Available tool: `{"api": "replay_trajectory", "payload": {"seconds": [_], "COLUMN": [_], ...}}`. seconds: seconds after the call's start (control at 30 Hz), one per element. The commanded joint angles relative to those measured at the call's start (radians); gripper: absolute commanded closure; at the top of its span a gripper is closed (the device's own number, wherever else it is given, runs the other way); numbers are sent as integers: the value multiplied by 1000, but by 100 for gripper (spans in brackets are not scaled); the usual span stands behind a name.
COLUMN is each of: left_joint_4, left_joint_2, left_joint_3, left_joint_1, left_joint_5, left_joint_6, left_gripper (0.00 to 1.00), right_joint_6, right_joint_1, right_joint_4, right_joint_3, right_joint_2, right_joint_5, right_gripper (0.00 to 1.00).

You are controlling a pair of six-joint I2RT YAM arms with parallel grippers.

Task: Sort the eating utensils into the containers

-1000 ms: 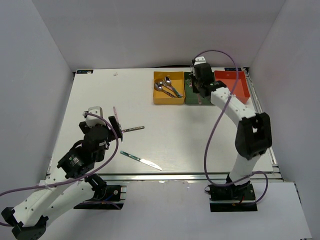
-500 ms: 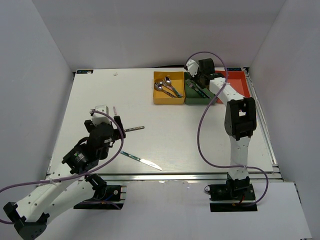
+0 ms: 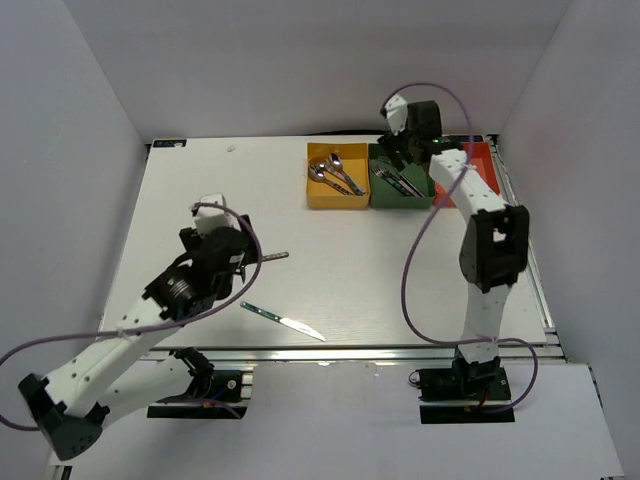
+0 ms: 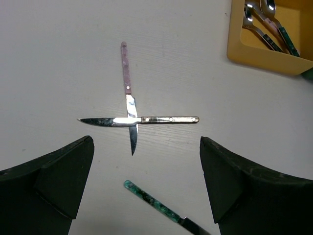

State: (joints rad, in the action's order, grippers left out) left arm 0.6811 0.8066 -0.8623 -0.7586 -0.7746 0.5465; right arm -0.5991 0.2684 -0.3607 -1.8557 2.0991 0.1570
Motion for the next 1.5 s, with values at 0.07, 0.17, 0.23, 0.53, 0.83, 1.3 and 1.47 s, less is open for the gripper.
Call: {"api": "replay_trajectory", "payload": {"seconds": [0.07,0.17,0.23,0.53,0.83,1.3,1.47], "left_joint_4": [23,-78,-112,-86,-123,-246,-232], "left_joint_2": [283,446,541,1043,1195,1183,1166], "left_joint_3": [-170,-224,-248,-541,-575,-458,-575], "left_joint_1": [82,357,435,525,568,640,642], "left_joint_5": [84,297,354,353,385,420,345], "left_joint_6": [122,89,35,-20,6,26,-39], "left_gripper": [2,2,2,10,38,89,100], "right_joint_6": [552,759,838,993,964,992,1035], "right_joint_1": [51,48,57,268,278,278,278], "right_joint_4": [8,60,210,217,94,55,104], "right_joint_3": [146,385,674,1197,1215,1221,1253], "right_joint_2": [-420,-606,-704,-1195,-1358,-1458,-1513], "right_joint_5": [107,-311,-400,-227,-261,-166,-169], "right_gripper": [11,11,11,10,11,11,11]}}
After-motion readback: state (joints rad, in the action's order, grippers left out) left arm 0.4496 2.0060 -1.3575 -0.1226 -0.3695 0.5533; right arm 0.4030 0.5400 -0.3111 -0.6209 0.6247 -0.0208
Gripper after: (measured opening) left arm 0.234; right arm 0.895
